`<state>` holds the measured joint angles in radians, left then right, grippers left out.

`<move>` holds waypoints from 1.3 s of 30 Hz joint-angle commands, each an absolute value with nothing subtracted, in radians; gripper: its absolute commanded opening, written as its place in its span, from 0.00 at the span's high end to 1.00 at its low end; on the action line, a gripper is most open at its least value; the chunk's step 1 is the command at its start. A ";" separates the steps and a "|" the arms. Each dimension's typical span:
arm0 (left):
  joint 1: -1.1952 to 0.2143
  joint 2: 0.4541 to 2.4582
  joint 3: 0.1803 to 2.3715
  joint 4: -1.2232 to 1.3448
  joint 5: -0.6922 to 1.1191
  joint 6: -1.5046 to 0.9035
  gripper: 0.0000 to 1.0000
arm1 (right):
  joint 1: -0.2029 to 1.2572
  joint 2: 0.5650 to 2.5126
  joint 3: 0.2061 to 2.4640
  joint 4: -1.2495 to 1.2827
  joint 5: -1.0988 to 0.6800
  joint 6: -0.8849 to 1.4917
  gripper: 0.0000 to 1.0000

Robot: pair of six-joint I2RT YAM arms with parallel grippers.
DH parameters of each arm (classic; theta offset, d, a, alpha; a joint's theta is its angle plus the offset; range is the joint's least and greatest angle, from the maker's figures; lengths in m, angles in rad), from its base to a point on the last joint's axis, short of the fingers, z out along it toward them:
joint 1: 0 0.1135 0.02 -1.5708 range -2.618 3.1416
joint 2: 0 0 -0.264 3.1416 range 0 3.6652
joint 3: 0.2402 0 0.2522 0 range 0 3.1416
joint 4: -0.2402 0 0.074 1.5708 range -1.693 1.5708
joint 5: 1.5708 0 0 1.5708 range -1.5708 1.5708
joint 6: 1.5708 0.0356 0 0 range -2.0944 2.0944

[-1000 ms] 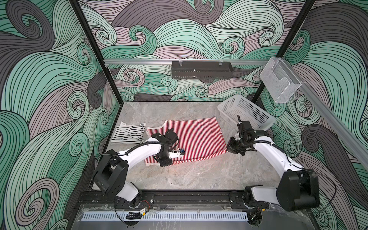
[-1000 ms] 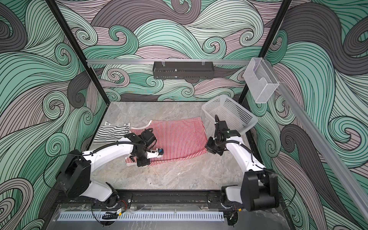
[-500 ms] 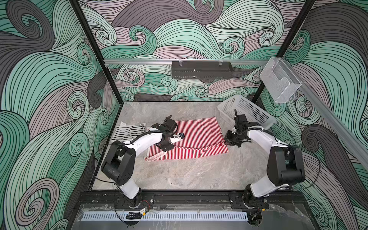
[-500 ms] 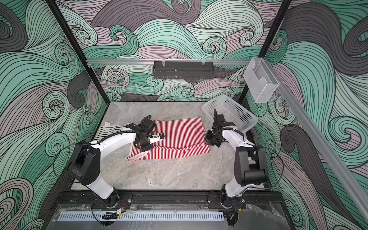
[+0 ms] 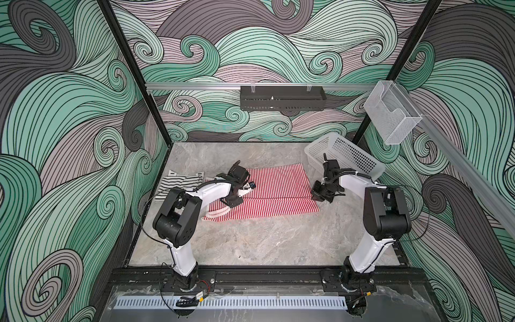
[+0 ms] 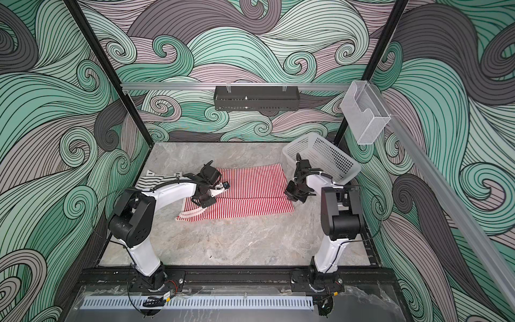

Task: Fold and stack tank tops
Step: Fold the tank top at the center of the table, then move the tank top to the center of the table.

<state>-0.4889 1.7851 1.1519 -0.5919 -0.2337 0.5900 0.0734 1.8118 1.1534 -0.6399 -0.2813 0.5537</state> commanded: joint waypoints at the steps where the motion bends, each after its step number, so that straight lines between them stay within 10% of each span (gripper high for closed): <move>1: -0.478 1.792 1.191 -0.549 -0.321 0.537 0.90 | 0.064 1.791 1.180 -0.588 -0.277 0.545 0.81; 5: -0.477 1.745 1.177 -0.508 -0.401 0.495 0.78 | 0.080 1.684 1.109 -0.507 -0.286 0.549 0.58; 9: -0.476 1.638 1.119 -0.503 -0.387 0.489 0.73 | 0.138 1.622 1.073 -0.512 -0.268 0.548 0.56; 21: -0.464 1.500 0.921 -0.667 -0.209 0.548 0.81 | 0.294 1.712 1.028 -0.485 -0.245 0.583 1.00; 39: -0.275 1.625 0.808 -0.545 -0.299 0.620 0.84 | 0.325 1.796 0.987 -0.564 -0.092 0.606 0.83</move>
<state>-0.2874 1.6020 0.8387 -0.5381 -0.2836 0.5941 0.3256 1.7863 1.0363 -0.4873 -0.1799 0.5846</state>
